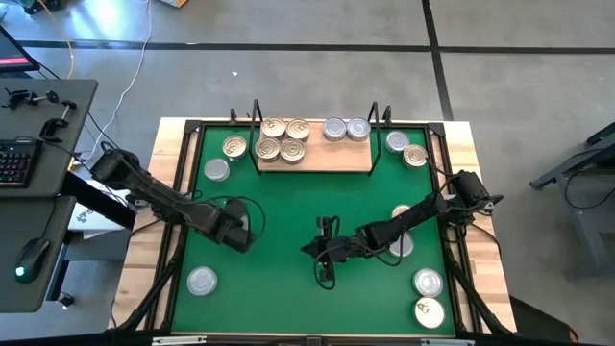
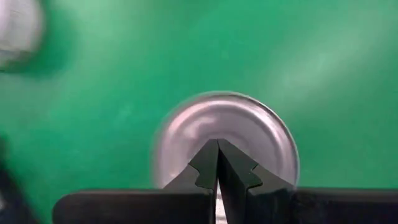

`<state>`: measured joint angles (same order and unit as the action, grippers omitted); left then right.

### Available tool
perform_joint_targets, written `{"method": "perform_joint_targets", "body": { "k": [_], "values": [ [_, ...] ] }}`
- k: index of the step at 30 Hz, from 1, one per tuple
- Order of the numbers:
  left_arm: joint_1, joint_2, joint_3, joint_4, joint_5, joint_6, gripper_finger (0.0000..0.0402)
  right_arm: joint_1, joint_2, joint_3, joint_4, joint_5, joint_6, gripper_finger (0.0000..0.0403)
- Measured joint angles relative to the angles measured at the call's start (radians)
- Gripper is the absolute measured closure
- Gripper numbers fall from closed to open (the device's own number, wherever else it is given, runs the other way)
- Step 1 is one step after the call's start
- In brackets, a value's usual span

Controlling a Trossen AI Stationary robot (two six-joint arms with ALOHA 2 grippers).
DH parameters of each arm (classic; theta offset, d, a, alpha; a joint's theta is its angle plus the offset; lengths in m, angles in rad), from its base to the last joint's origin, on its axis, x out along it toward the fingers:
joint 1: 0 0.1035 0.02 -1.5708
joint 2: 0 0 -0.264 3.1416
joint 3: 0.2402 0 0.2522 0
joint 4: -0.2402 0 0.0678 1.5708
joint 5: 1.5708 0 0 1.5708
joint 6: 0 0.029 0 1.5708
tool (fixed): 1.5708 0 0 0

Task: Stack canned seafood by type on shelf
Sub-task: Put the green white tuna can on the shelf

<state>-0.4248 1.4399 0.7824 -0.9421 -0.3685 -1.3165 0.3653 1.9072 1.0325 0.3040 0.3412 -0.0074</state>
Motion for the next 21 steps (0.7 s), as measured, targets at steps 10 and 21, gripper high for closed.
{"method": "perform_joint_targets", "body": {
  "k": [10,21],
  "values": [
    [0.011,0.001,-0.085,0.924,-0.072,0.447,0.0401,0.065,-0.124,0.000,-0.167,0.033,-0.012,0.0402],
    [0.003,0.002,-0.020,0.673,-0.087,0.488,0.0402,0.111,-0.196,0.001,-0.373,0.049,0.171,0.0389]
  ]
}}
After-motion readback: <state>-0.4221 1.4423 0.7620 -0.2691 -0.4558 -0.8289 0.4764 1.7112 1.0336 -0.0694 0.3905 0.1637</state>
